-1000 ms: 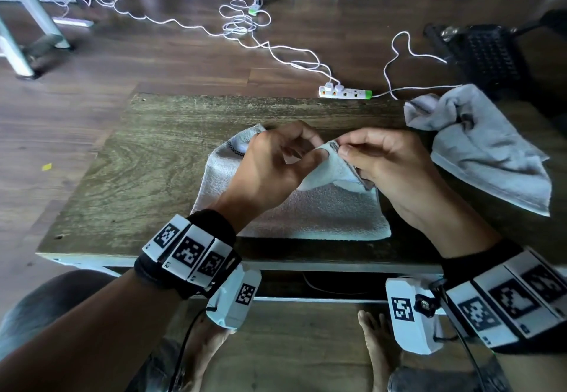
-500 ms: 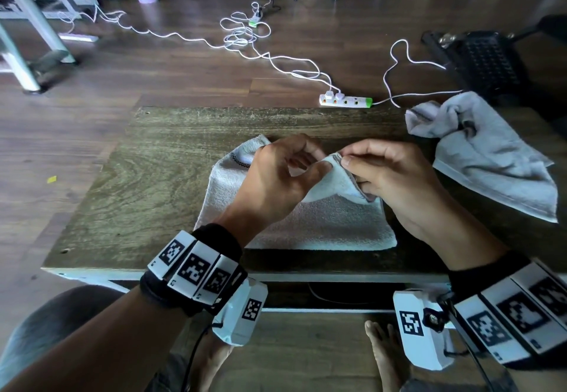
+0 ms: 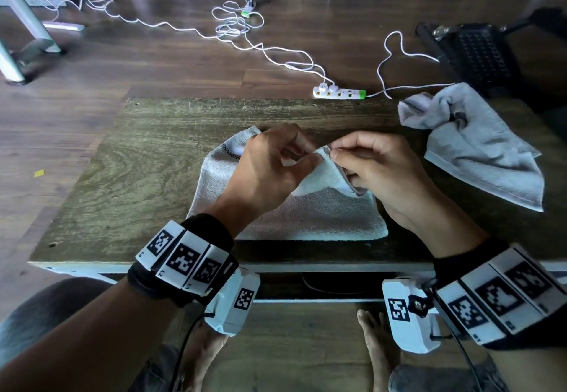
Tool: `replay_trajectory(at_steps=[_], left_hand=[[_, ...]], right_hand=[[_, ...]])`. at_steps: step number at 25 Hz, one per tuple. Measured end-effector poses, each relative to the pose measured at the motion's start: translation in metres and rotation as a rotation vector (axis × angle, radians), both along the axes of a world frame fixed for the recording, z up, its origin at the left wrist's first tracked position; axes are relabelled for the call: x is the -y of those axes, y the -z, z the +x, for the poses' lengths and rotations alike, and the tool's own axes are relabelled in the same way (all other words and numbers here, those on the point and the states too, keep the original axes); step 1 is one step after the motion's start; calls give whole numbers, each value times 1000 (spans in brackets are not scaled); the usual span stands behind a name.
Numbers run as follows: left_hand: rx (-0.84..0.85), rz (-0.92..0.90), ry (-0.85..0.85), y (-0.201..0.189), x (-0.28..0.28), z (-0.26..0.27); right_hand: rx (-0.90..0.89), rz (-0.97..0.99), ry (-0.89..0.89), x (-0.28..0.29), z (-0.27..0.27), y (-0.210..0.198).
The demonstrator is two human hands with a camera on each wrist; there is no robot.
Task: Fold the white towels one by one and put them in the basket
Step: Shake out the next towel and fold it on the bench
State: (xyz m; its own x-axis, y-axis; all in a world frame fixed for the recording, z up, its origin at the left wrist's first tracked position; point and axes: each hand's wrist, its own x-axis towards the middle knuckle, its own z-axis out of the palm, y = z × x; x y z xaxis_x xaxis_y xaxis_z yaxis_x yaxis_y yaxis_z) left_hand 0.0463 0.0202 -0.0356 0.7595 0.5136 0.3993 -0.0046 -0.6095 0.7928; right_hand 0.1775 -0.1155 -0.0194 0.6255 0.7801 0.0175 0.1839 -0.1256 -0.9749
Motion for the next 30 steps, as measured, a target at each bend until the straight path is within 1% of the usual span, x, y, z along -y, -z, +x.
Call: replay_trajectory(at_steps=[5, 11, 19, 21, 24, 30], left_hand=[[-5, 24, 5, 0, -1, -1], [15, -9, 14, 2, -2, 0], [-6, 47, 11, 0, 0, -1], [-12, 64, 4, -1, 1, -1], [-11, 88, 8, 0, 2, -1], [-8, 118, 12, 0, 4, 0]], right_hand=[[23, -13, 4, -1, 0, 2], [2, -23, -10, 0, 1, 1], [6, -27, 5, 1, 3, 1], [9, -34, -27, 2, 2, 0], [54, -32, -81, 2, -2, -1], [237, -1, -61, 0, -3, 2]])
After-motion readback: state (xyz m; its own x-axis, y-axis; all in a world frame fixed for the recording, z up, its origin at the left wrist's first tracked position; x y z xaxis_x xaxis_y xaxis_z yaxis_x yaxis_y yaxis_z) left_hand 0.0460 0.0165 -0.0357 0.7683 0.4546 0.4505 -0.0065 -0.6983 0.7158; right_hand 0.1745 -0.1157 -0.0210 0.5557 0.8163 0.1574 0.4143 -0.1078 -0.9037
